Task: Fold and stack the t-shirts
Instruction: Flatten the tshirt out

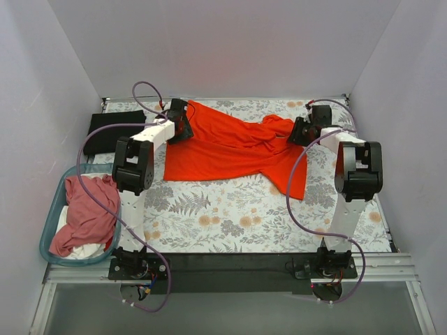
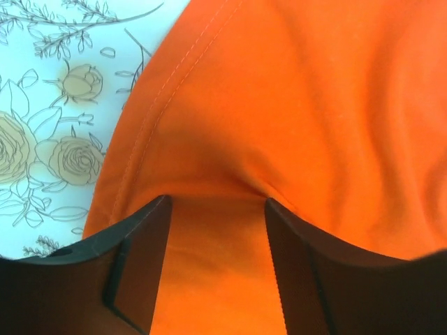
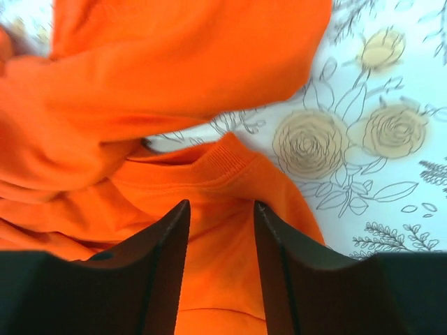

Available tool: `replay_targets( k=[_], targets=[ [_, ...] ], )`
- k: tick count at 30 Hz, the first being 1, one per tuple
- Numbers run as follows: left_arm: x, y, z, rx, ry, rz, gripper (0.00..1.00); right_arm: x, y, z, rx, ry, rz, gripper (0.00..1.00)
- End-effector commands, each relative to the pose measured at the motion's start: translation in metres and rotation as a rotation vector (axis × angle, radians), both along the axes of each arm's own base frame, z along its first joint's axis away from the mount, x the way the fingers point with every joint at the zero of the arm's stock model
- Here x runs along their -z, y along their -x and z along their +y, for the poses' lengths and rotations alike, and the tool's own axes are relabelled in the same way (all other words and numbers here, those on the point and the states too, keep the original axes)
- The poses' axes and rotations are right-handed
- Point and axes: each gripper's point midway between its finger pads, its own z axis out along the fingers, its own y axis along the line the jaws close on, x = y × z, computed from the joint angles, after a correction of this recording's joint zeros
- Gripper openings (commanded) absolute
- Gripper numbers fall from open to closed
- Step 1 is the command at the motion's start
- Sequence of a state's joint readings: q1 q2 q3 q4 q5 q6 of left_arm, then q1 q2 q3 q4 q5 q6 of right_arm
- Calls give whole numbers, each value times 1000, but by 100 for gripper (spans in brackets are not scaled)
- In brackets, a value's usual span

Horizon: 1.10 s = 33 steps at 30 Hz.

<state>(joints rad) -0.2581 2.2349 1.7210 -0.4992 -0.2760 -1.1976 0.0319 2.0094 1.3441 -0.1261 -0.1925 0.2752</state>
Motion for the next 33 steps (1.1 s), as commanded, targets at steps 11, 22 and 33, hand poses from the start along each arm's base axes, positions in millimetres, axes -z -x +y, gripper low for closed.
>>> replay_targets(
  k=[11,22,33],
  targets=[
    [-96,138,32,-45,22,-57,64,-45,119,-22,50,114,58,54],
    [-53,209,60,-111,-23,17,57,-29,208,-2,-43,175,81,53],
    [-16,175,62,-118,-117,85,45,-36,220,-4,-44,198,63,53]
  ],
)
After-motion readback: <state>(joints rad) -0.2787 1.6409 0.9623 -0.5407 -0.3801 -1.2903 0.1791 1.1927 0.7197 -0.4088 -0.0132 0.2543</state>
